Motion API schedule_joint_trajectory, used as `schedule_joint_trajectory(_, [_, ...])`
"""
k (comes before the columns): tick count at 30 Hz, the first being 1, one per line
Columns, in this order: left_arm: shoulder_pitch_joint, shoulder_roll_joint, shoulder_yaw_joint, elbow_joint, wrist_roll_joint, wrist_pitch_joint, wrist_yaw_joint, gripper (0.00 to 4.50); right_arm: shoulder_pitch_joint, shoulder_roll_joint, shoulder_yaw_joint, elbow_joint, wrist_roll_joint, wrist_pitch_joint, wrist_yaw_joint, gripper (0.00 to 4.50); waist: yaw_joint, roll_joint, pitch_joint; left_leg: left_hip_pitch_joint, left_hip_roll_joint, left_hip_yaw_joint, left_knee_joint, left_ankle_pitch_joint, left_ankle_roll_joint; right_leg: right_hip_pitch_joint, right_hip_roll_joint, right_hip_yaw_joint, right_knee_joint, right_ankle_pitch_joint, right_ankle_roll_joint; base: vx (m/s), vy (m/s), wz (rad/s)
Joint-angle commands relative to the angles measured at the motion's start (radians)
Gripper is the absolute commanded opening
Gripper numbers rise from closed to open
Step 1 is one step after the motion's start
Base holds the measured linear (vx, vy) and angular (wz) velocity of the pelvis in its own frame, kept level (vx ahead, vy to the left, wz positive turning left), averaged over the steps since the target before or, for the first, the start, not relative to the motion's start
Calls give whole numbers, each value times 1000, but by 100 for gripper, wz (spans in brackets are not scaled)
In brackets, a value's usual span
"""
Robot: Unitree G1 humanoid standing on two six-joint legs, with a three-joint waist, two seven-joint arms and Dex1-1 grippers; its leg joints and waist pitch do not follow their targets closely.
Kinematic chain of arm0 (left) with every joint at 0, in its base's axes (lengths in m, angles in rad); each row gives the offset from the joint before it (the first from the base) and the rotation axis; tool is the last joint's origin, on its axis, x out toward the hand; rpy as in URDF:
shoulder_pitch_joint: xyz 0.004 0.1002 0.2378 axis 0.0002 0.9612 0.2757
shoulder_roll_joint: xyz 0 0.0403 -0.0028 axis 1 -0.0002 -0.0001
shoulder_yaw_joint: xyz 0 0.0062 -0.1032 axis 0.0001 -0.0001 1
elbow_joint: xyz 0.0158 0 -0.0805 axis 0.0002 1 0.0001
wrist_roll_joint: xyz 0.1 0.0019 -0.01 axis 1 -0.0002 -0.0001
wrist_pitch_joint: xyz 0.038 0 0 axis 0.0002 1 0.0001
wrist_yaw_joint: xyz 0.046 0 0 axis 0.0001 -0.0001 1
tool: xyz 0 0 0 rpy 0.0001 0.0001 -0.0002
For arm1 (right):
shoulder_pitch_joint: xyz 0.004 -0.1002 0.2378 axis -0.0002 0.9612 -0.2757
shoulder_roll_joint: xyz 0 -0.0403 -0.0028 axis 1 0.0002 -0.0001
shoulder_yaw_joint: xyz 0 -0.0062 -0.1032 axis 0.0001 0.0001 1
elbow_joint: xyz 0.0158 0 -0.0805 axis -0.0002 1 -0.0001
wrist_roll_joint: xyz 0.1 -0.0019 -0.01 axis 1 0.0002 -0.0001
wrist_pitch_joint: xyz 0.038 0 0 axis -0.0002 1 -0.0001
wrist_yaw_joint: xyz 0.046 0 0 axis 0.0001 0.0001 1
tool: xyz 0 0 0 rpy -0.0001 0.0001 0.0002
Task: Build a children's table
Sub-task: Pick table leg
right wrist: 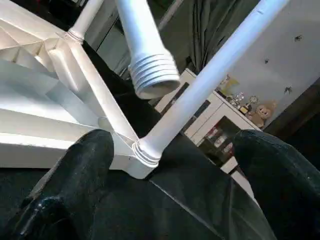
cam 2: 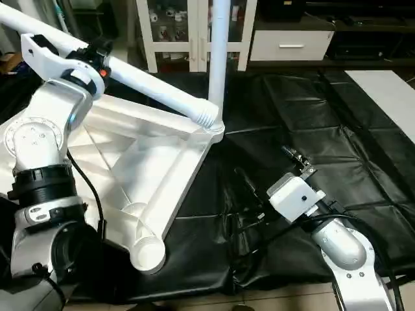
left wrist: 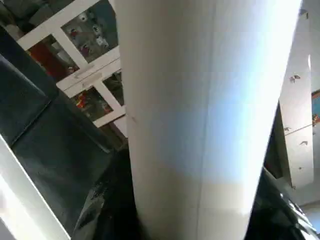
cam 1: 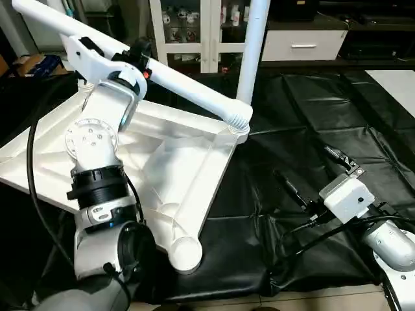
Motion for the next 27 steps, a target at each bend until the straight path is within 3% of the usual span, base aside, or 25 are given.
schedule_joint_trajectory(1, [-24, -1, 1, -10, -19, 8, 40, 171, -3, -2, 9, -29, -8, 0, -4, 421, -1, -17, -68, 42, 119, -80, -97, -290, 19, 21, -46, 27, -60, -146, -148, 0, 0, 0])
schedule_joint_trajectory(4, [-26, -5, 5, -18, -28, 10, 57, 171, -8, -3, 11, -27, -7, 0, -1, 421, -2, -21, -68, 41, 118, -80, -96, -302, 12, 21, -47, 28, -63, -168, -139, 0, 0, 0])
schedule_joint_trajectory(10, [-23, -5, -13, -36, -32, 28, 37, 171, -64, 9, 31, -63, 22, 49, 14, 421, -5, -19, -67, 41, 119, -82, -99, -291, 10, 19, -44, 27, -61, -161, -131, 0, 0, 0])
schedule_joint_trajectory(17, [-15, 0, -39, -47, -30, 39, 21, 171, -146, 5, 43, -113, 51, 128, 33, 421, 0, -15, -71, 45, 119, -79, -97, -246, 6, 20, -44, 28, -54, -90, -142, 0, 0, 0])
schedule_joint_trajectory(19, [9, 43, -123, -71, 41, 55, -72, 171, -195, -5, 68, -144, 64, 307, 60, 421, -2, -11, -71, 42, 119, -85, -98, -214, 23, 24, -38, 26, -50, -71, -141, 0, 0, 0])
schedule_joint_trajectory(22, [48, 106, -282, -130, 136, 75, -229, 171, -284, 5, 101, -177, 126, 644, 73, 421, -1, -7, -71, 46, 120, -84, -99, -191, 13, 22, -40, 27, -46, -79, -146, 0, 0, 0])
schedule_joint_trajectory(25, [58, 115, -338, -154, 152, 81, -273, 171, -333, 18, 111, -185, 201, 762, 76, 421, 5, -3, -72, 57, 119, -78, -101, -213, -40, 14, -36, 27, -45, -73, -155, 0, 0, 0])
schedule_joint_trajectory(26, [59, 118, -349, -158, 157, 80, -281, 171, -342, 22, 113, -185, 219, 782, 77, 421, 6, 2, -72, 56, 118, -79, -101, -212, -47, 16, -36, 28, -44, -66, -154, 0, 0, 0])
schedule_joint_trajectory(27, [64, 131, -388, -167, 177, 74, -314, 171, -370, 31, 119, -176, 262, 826, 87, 421, 6, -1, -73, 54, 117, -79, -102, -208, -58, 19, -35, 27, -41, -48, -151, 0, 0, 0])
